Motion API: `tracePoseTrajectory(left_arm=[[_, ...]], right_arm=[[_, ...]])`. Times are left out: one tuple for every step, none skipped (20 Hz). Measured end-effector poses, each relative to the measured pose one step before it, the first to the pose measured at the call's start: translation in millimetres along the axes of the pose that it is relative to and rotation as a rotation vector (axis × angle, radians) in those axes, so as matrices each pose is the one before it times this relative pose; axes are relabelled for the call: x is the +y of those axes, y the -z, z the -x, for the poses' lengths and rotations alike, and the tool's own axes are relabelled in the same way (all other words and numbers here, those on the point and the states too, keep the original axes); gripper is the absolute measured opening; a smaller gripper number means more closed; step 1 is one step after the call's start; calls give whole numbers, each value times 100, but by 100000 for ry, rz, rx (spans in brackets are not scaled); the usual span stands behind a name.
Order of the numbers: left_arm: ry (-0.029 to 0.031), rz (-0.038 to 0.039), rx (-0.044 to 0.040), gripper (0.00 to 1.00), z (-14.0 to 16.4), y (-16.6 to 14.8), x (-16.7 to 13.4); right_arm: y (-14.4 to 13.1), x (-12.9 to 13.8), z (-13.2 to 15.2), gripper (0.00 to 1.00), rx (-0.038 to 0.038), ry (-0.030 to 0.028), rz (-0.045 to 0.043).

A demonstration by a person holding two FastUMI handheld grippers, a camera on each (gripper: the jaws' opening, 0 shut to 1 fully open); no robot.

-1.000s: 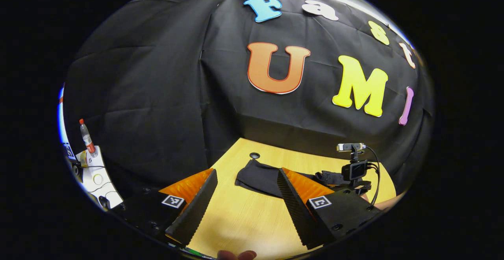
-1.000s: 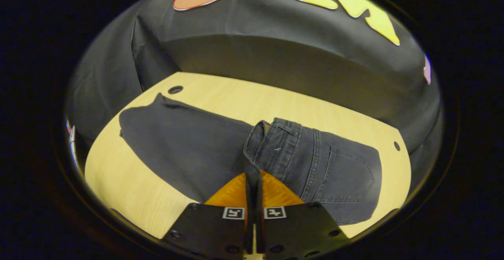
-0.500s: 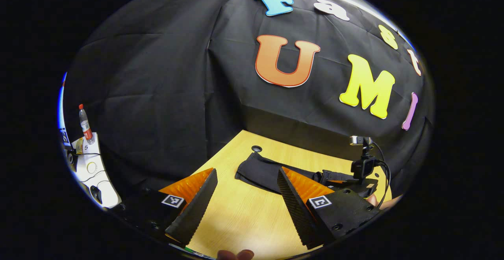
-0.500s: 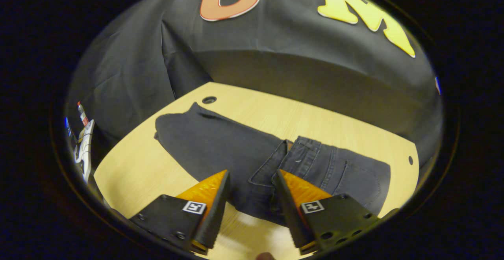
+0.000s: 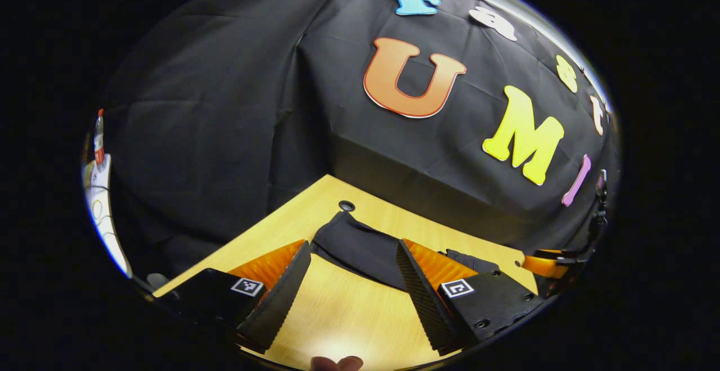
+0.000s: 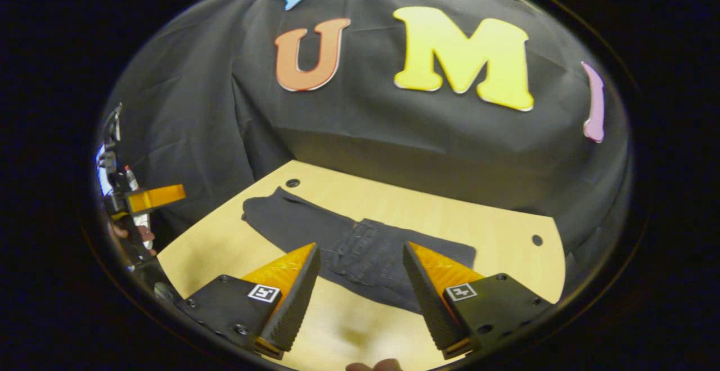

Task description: Grasp the waist and the cuffs of the jeans and fold them to make the two legs overlap; first hold the waist and fold one-third of the jeans toward the cuffs, then hold the cuffs and fold the remaining one-third in the same direction to finish folding.

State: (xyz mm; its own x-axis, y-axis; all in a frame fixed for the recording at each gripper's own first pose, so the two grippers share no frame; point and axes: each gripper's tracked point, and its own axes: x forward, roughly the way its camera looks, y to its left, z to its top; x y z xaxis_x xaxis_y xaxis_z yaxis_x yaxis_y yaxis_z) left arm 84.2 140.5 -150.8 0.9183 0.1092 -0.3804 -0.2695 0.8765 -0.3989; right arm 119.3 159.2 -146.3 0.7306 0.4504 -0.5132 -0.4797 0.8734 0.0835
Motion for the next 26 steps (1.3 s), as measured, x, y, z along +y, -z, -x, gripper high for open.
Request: tracePoseTrajectory(left_arm=[[1620, 3876, 2255, 99, -1029, 677, -153], [1493, 3573, 2094, 99, -1054, 659, -3], [2109, 4225, 2760, 99, -1021, 881, -94], [1720, 4971, 2518, 99, -962, 739, -109], [1137, 5753, 2046, 99, -1063, 477, 46], [539, 6506, 2212, 99, -1074, 742, 318], [-371, 5224, 1958, 99, -991, 646, 501], [-1249, 4353, 1873, 99, -790, 386, 588], [-356, 4973, 2135, 99, -750, 381, 783], [-475, 5976, 1860, 99, -809, 318, 551], [-1148, 7358, 1586, 99, -860, -62, 701], [-351, 7131, 1588, 99, -663, 11, 423], [-4, 6015, 521, 99, -426, -467, 430], [-207, 5018, -608, 98, -517, -386, 547], [-664, 4152, -1095, 98, -723, -409, 685], [76, 4299, -1023, 99, -591, -356, 327], [53, 3918, -540, 98, -603, -283, 151], [-889, 2805, -233, 98, -519, -246, 336], [1011, 2894, -173, 100, -273, -394, 106], [1051, 2621, -729, 98, -245, -453, -238], [1108, 2467, -636, 98, -643, -325, -278], [981, 2083, -367, 98, -380, -163, -353], [1042, 772, -151, 98, -585, -202, -221], [757, -359, 12, 98, -612, -115, -398], [444, 49, 697, 98, -439, 100, -200], [1303, 1704, -116, 98, -830, -392, -502]], right_arm=[[-198, -1474, 1817, 91, -379, 1865, -536], [-70, -1616, 1854, 94, -351, 2169, -2], [134, -1622, 1372, 88, 85, 3065, -155], [576, -1598, 1405, 91, 1040, 3029, -345], [522, -1175, 1042, 91, 987, 2056, -1134], [593, -1084, 1164, 89, 893, 2096, -1077], [450, -1015, 681, 88, 486, 1891, -1176], [359, -678, 431, 91, 628, 1214, -1466], [628, -585, 301, 88, 1180, 1228, -2284], [735, -563, 301, 89, 1208, 1438, -1450], [724, -641, 297, 94, 1332, 1274, -1105], [779, -414, 202, 94, 1424, 1050, -901], [670, -501, 243, 92, 1441, 1003, -1186], [664, -448, 107, 92, 1498, 989, -990], [503, -475, 82, 92, 1300, 909, -909], [248, -714, 207, 92, 751, 1229, -229], [-155, -813, 76, 92, -150, 1911, -487], [-334, -558, -163, 92, -471, 1341, -1120], [-282, -555, -12, 92, -350, 1177, -1222], [-221, -638, 1, 92, -187, 1305, -894], [-184, -509, -62, 92, 1, 1192, -513], [-32, -292, 16, 92, 231, 675, -513], [-81, -195, 10, 94, 285, 176, -564], [-124, -39, -9, 95, 61, -7, -559], [-45, 28, -79, 95, 41, -30, -607], [-3, -57, -185, 94, 300, 355, -48]])
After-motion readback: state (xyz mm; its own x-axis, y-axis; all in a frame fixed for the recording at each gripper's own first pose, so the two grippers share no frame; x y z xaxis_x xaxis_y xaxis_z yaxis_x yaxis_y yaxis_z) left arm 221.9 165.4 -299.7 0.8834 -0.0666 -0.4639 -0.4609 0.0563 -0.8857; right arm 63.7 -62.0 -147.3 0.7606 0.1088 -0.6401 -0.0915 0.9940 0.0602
